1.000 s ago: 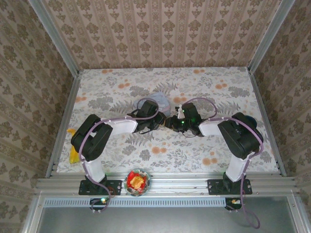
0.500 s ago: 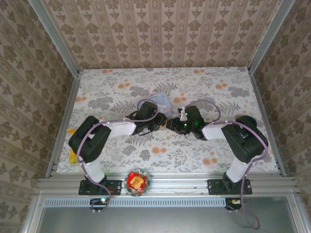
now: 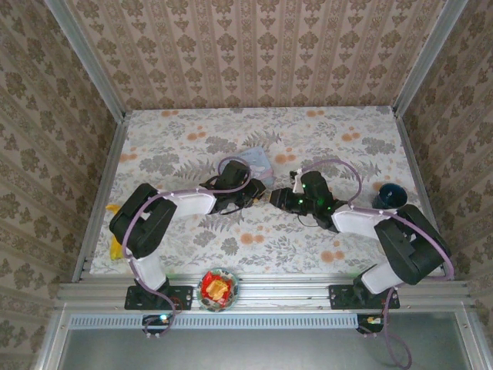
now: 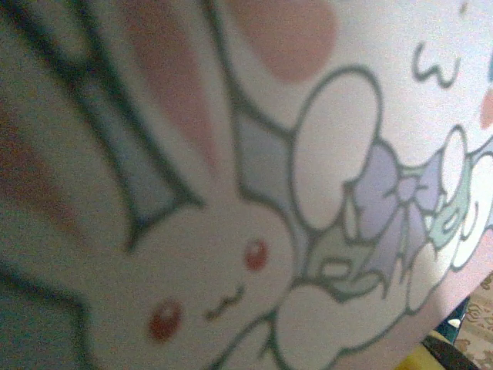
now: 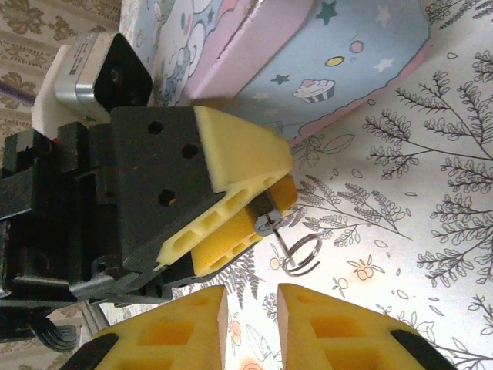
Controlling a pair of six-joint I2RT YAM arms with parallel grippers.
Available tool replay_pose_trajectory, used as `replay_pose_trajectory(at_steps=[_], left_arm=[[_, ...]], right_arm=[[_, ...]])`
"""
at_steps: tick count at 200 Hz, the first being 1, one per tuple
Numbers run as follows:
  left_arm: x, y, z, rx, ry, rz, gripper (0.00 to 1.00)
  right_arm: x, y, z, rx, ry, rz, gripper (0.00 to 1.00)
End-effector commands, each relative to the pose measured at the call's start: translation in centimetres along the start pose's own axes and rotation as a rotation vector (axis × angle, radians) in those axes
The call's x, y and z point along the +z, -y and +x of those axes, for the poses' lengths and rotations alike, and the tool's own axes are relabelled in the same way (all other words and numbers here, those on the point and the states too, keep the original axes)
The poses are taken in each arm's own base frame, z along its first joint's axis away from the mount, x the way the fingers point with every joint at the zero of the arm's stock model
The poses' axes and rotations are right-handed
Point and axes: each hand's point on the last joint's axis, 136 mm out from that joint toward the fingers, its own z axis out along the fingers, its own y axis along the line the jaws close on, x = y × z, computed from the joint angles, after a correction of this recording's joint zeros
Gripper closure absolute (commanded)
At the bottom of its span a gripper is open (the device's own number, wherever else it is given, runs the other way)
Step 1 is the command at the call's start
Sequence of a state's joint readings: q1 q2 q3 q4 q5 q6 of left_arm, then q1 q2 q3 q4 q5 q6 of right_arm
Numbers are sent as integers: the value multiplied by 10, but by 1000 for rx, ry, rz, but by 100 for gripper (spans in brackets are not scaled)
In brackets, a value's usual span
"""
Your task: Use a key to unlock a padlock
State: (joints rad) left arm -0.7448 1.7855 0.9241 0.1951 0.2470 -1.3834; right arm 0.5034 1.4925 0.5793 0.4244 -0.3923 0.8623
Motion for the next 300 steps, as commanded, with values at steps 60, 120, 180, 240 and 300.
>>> replay_pose_trajectory(at_steps=[60, 120, 180, 240, 300], left_arm=[[6, -80, 61, -226, -279, -255, 96], [7, -79, 63, -224, -289, -253, 96], [8, -78, 65, -219, -295, -248, 96], [9, -76, 67, -215, -309, -243, 95], [15, -59, 75, -181, -353, -193, 82]], right_arm=[[20, 14, 7, -9, -18, 63, 76], [23, 10, 4, -21, -11, 50, 73], [28, 7, -1, -33, -8, 49, 75], [38, 1, -7, -30, -9, 25, 100], [45, -5, -21, -12, 42, -5, 100]])
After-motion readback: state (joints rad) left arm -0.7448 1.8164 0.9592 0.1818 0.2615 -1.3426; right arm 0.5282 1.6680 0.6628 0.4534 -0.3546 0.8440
